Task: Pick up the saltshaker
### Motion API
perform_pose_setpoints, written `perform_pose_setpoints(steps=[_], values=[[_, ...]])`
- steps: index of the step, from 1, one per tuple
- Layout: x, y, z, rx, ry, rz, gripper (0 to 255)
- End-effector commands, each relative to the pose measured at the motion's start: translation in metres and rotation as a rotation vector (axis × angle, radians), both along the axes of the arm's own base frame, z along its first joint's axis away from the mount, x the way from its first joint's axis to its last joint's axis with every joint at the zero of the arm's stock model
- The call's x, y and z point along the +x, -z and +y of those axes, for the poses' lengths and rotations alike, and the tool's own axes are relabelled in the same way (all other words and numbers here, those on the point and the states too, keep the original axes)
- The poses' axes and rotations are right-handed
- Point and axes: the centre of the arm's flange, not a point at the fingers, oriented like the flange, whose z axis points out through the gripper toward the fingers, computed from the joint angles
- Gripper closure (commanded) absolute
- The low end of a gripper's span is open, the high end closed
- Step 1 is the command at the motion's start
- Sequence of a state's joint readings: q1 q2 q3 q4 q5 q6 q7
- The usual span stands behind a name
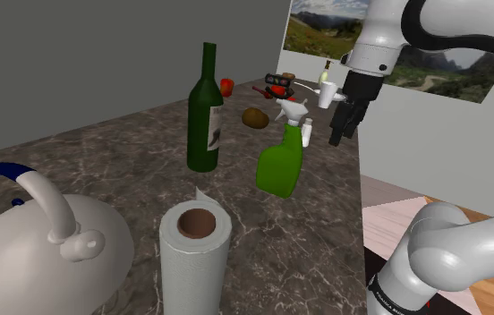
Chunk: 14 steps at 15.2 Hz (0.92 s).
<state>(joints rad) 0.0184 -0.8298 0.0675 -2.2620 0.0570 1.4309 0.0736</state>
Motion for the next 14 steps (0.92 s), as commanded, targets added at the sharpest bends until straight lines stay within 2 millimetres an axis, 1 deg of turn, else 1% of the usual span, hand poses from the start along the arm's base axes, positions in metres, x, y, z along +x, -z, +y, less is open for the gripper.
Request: perform_pose_setpoints(steps=[1,14], values=[[0.000,0.000,0.000,0.000,0.000,0.000,0],[0.112,0.015,-0.133,0.037,0.085,-0.011,0]])
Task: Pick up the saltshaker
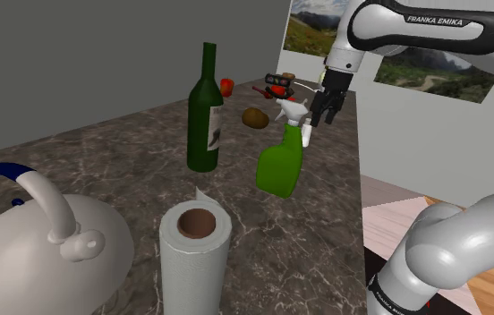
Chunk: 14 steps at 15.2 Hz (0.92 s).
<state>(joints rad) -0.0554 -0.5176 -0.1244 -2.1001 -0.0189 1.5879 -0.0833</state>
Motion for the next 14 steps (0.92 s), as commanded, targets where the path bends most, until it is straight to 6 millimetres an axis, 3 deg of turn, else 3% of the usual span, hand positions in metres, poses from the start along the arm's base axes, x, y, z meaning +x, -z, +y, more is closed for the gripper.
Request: perform_pose_setpoints(steps=[1,11,14], values=[[0.016,0.000,-0.021,0.005,0.013,-0.002,0],[0.093,0.014,-0.129,0.033,0.078,-0.011,0],[0.093,0.030,-0.129,0.033,0.078,-0.011,0]])
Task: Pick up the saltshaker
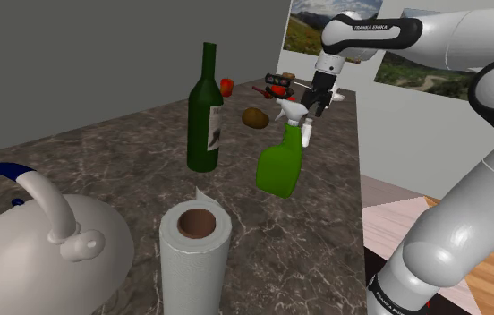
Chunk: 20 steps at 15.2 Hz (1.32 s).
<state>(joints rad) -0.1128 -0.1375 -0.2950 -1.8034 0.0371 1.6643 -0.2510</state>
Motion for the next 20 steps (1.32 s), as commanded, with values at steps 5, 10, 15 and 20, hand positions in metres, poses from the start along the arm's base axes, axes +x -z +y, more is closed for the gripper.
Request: perform_pose_setpoints(steps=[5,10,15,20], values=[[0.001,0.029,-0.001,0.000,0.001,-0.001,0],[0.001,0.029,-0.001,0.000,0.001,-0.001,255],[0.001,0.029,-0.001,0.000,0.001,-0.001,255],[0.001,0.008,-0.002,0.000,0.001,-0.001,255]])
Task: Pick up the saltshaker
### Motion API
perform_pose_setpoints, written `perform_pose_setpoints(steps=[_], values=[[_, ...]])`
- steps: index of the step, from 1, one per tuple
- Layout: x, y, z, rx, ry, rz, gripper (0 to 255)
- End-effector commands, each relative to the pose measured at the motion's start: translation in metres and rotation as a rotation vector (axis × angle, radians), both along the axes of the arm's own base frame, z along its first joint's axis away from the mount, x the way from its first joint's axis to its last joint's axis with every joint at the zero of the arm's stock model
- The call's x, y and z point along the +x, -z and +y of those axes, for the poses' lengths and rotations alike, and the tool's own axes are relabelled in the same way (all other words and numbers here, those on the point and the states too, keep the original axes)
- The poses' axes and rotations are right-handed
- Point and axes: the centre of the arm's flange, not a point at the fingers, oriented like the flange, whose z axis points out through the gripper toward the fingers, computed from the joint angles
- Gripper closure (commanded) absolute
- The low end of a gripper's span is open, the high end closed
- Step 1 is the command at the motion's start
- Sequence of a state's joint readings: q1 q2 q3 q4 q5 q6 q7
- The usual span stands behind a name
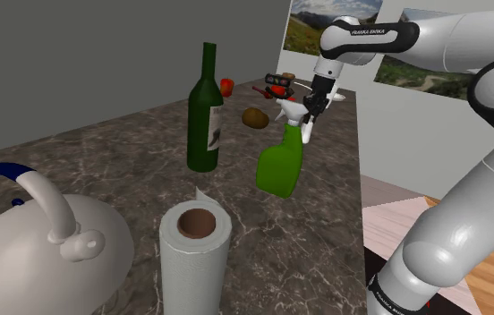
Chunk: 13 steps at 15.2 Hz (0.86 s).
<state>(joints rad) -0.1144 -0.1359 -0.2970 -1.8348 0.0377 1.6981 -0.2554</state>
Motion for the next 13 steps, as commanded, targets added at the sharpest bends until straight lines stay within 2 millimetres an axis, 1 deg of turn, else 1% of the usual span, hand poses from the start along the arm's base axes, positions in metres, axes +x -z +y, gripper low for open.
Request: perform_pose_setpoints(steps=[1,11,13], values=[[0.000,-0.010,0.000,0.000,0.000,0.000,255],[0.000,-0.063,0.000,0.000,0.000,0.000,255],[0.000,-0.064,0.000,0.000,0.000,0.000,255]])
